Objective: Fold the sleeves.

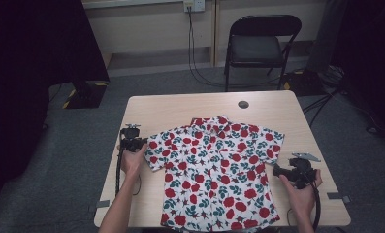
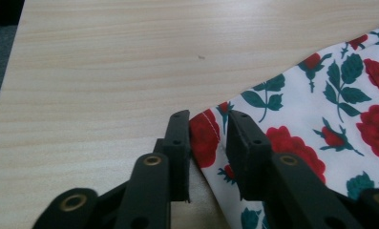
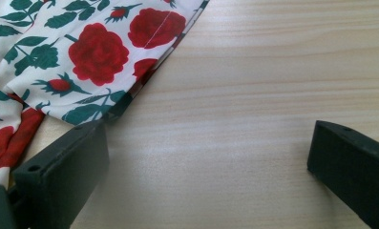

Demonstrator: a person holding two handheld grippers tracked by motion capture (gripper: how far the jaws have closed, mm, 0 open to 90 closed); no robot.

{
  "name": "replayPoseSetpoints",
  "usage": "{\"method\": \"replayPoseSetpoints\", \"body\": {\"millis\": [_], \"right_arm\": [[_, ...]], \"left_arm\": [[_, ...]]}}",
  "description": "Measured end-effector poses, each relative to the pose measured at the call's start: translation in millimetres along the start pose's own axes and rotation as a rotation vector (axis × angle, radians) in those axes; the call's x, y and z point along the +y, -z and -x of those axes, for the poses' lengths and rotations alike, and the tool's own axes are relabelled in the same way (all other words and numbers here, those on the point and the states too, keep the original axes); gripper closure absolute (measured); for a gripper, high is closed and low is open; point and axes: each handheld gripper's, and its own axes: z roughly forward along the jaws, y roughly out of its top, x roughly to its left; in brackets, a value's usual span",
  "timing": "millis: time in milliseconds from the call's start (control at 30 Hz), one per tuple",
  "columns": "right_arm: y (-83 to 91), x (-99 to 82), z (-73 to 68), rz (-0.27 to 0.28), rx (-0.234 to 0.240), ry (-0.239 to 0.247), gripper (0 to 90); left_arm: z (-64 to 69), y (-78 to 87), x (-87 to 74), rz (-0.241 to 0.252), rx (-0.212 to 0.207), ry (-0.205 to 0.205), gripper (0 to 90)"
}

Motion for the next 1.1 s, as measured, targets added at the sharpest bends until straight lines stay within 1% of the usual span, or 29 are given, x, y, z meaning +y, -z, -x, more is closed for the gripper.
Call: {"method": "replayPoseSetpoints", "body": {"millis": [167,233,333,400,467,533,633,733,767,933,1100], "right_arm": [[0.0,0.0,0.0,0.0,0.0,0.0,0.0],[0.0,0.0,0.0,0.0,0.0,0.0,0.0],[0.0,0.0,0.0,0.0,0.0,0.0,0.0],[0.0,0.0,0.0,0.0,0.0,0.0,0.0],[0.0,0.0,0.0,0.0,0.0,0.0,0.0],[0.0,0.0,0.0,0.0,0.0,0.0,0.0],[0.0,0.0,0.0,0.0,0.0,0.0,0.0],[0.0,0.0,0.0,0.0,0.0,0.0,0.0],[0.0,0.0,0.0,0.0,0.0,0.0,0.0],[0.0,0.0,0.0,0.0,0.0,0.0,0.0],[0.0,0.0,0.0,0.0,0.0,0.0,0.0]], "left_arm": [[3.7,-0.7,0.0,0.005,-0.013,0.004,85.6],[4.1,-0.8,-0.1,0.006,-0.016,0.007,86.6],[4.3,-0.8,0.0,0.006,-0.017,0.005,87.6],[4.6,-0.7,0.0,0.005,-0.017,0.017,87.7],[5.7,-0.1,-0.3,0.005,-0.009,0.014,87.8],[6.5,1.0,-0.3,0.009,-0.015,0.019,87.8],[9.0,3.4,0.6,0.017,-0.022,0.016,87.8],[11.2,5.0,1.6,0.019,-0.021,0.02,87.8],[12.2,5.7,1.8,0.018,-0.018,0.015,87.8],[15.7,12.1,3.3,0.034,-0.028,0.013,87.8],[20.1,19.6,5.1,0.053,-0.053,-0.001,87.8]]}}
